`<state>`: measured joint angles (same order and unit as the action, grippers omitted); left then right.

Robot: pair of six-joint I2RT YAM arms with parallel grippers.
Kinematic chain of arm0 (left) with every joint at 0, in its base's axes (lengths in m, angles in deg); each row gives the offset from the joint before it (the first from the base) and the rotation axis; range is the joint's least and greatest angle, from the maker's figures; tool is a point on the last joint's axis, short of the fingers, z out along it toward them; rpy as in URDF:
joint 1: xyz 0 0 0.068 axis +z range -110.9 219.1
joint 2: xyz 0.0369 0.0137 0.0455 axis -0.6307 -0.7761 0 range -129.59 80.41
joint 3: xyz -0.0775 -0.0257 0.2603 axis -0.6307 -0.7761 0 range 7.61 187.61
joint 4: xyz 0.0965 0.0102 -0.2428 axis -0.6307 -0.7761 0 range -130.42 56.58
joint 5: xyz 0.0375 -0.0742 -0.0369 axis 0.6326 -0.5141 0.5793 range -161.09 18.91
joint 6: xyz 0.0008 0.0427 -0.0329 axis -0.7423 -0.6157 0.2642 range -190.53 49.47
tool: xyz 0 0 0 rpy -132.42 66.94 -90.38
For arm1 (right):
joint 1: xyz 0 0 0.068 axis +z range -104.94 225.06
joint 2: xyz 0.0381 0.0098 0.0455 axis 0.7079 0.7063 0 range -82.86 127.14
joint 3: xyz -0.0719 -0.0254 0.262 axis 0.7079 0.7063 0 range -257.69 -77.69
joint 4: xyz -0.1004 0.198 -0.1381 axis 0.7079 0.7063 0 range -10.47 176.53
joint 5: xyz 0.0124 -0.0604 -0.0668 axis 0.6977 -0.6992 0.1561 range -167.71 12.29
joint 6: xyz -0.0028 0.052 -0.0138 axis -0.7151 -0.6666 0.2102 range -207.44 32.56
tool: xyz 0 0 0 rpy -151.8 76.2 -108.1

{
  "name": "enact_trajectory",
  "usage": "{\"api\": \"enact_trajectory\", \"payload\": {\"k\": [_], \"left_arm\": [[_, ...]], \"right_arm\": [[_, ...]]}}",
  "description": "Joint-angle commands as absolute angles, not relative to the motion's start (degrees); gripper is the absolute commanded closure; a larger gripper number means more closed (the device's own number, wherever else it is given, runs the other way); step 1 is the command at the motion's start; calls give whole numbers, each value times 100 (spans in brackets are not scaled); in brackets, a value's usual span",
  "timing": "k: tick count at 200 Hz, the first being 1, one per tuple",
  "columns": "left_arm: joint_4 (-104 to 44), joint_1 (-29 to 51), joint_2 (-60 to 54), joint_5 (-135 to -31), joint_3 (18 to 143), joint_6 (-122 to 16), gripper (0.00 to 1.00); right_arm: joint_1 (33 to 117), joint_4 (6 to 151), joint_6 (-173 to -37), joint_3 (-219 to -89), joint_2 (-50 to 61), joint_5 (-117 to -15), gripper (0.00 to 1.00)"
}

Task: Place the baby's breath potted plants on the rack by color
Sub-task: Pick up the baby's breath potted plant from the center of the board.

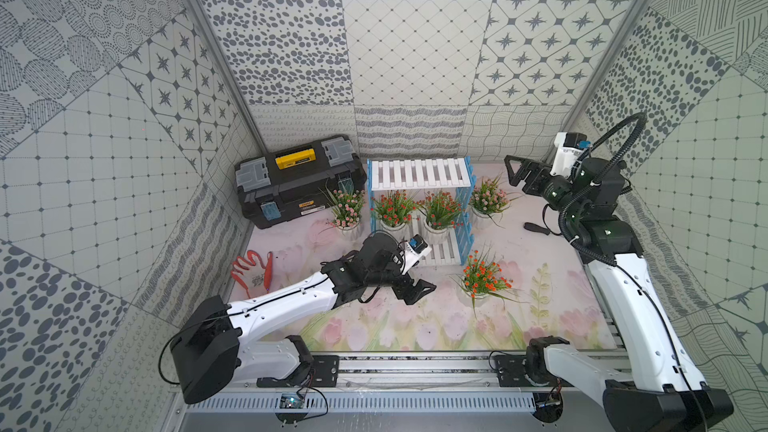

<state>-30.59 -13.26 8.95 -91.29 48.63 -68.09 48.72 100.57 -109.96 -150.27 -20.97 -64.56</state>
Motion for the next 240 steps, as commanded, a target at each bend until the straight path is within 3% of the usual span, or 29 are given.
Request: {"api": "enact_trajectory", "payload": {"k": [1,32,107,212,240], "left_arm": [[-551,-1443,603,-9270,4370,-6716,9],[414,-1642,155,-9357,4182,-6789,9],[2219,-2337,-1399,-8307,4354,-7678,8],[3936,-2402,-2746,-8608,4628,-7426,2],[3716,-2401,-2760,-8832,4740,-7346,1]], "right_arm": [[4777,9958,-11080,-14948,-2073,-6236,2],[4666,9847,-11099,-14861,-2046,-6103,2],[4454,9237,-11189,-14407,-2195,-5717,2],[4409,9210,-11099,-14283,-2217,-5756,2],[4409,9180,-11116,-14239,-2235,-5758,2]]}}
